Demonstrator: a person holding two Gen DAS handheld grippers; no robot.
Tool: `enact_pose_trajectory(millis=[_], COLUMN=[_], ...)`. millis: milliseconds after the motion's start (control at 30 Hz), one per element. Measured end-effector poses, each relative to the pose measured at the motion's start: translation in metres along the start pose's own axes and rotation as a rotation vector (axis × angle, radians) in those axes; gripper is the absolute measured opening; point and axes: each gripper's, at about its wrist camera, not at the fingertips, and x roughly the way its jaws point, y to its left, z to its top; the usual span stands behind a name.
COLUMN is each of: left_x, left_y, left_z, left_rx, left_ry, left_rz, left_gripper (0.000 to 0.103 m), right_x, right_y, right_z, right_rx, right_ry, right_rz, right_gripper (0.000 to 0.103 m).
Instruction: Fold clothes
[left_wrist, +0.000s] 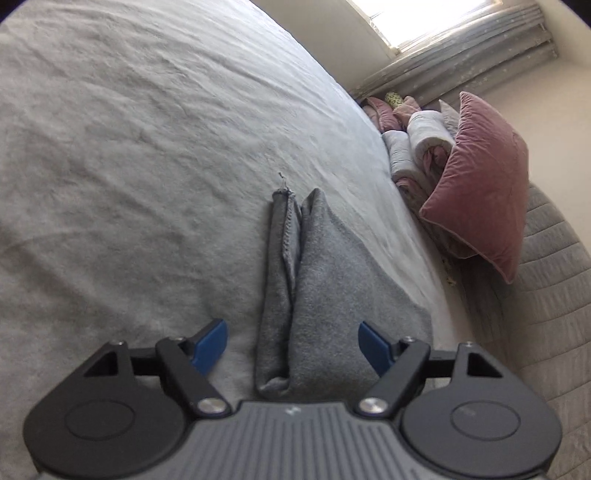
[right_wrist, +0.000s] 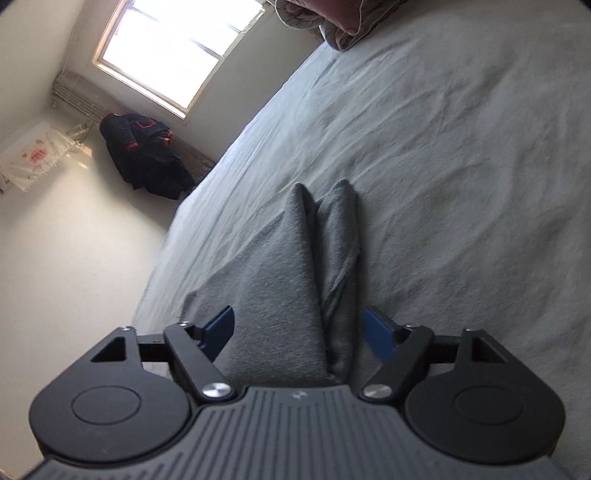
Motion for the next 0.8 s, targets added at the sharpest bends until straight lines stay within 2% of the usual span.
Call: enact_pose_trajectory(millis=[133,233,267,300,333,367,400,433,667,800], left_x=[0.008,0.016,0.019,0.019,0.019,0.019,0.018,0.018,0.015,0.001], left_y=[-0.003,-0.010,-0.013,-0.016,-0.019,-0.022,-0.025,-0.028,-0.050,-0.064], left_z=[-0.004,-0.007,-0.009,-0.009,-0.008,-0.008,-0.007,-0.007,-0.004,-0.007], left_rx=[-0.007,0.019,0.024,0.026,0.027,0.027,0.028,0.028,0.032,0.042], left_ry=[-0.025,-0.037,-0.037,-0.038,-0.039,-0.040,-0.041,-0.041,-0.048,-0.011], left_rz=[-0.030,-0.028,-0.024,-0.014,-0.002,0.010,0.023,0.035,0.121,0.158], left_gripper=[0.077,0.066,0.056,0.039,0.030,0.022,0.019,0.019,0.014,0.014], right_x=[0.007,0.012,0.013,0.014,0.015,0.015,0.016,0.016,0.007,-0.002], right_y=[0.003,0.007,0.008,0.009,0.009,0.009,0.009,0.009,0.031,0.036], right_z=[-0.003,-0.003,-0.004,-0.005,-0.006,-0.007,-0.007,-0.007,0.003,0.004], right_rx=[-0.007,-0.018,-0.024,-0.030,-0.036,-0.039,-0.040,-0.038,-0.033,0.018], right_ry=[-0.008,-0.016,-0.021,-0.029,-0.039,-0.048,-0.056,-0.066,-0.082,-0.061], right_rz=[0.009,0.006,0.000,-0.015,-0.034,-0.053,-0.071,-0.081,-0.104,-0.108], right_gripper=[0.072,0.065,0.062,0.054,0.042,0.034,0.025,0.022,0.018,0.018])
